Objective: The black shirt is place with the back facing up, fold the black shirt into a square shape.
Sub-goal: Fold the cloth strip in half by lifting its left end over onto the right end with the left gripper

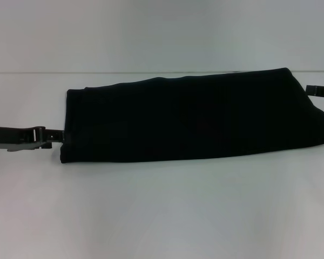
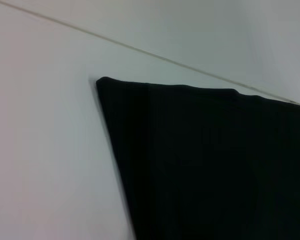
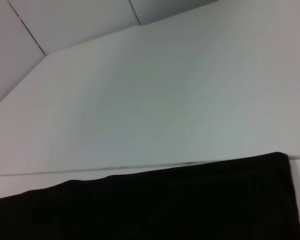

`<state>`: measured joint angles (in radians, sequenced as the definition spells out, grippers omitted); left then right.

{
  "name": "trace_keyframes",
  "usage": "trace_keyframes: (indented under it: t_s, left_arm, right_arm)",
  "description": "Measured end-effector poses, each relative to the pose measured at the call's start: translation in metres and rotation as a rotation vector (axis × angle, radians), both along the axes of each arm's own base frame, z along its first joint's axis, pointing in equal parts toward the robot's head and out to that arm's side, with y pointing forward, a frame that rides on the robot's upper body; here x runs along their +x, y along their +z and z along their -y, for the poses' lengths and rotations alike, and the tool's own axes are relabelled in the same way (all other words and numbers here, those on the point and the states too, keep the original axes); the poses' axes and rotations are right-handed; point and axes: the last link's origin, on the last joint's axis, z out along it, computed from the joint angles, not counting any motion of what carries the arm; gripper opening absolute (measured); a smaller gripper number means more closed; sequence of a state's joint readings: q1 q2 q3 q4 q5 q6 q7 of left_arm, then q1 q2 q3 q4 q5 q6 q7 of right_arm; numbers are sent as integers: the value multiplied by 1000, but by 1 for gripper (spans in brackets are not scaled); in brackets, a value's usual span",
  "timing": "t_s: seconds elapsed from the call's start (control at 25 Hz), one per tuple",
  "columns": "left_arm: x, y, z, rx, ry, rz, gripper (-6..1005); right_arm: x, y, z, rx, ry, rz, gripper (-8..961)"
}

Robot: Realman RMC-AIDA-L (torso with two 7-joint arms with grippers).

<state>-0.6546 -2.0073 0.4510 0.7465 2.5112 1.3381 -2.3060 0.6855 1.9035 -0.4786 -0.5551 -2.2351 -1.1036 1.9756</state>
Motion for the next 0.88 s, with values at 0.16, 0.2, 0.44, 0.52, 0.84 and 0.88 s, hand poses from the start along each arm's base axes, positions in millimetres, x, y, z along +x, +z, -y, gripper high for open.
trace_keyframes:
  t_s: [0.16, 0.2, 0.44, 0.52, 0.84, 0.88]
  left_arm:
    - [-1, -2, 1, -4, -1, -2, 666]
    - [-1, -2, 1, -6, -3, -3, 666]
    - [2, -1, 2, 4, -34, 18, 665]
    - [8, -1, 2, -1, -53, 50, 664]
    - [29, -20, -2, -30, -80, 181, 663]
    - [30, -24, -3, -21, -73, 201, 663]
  right_arm:
    - [1, 1, 0, 5, -4, 2, 763]
    - [1, 1, 0, 7, -6, 4, 763]
    - [4, 1, -1, 20, -17, 12, 763]
    - [4, 1, -1, 20, -18, 11, 763]
    - [5, 1, -2, 24, -23, 13, 763]
    - [5, 1, -2, 26, -25, 13, 763]
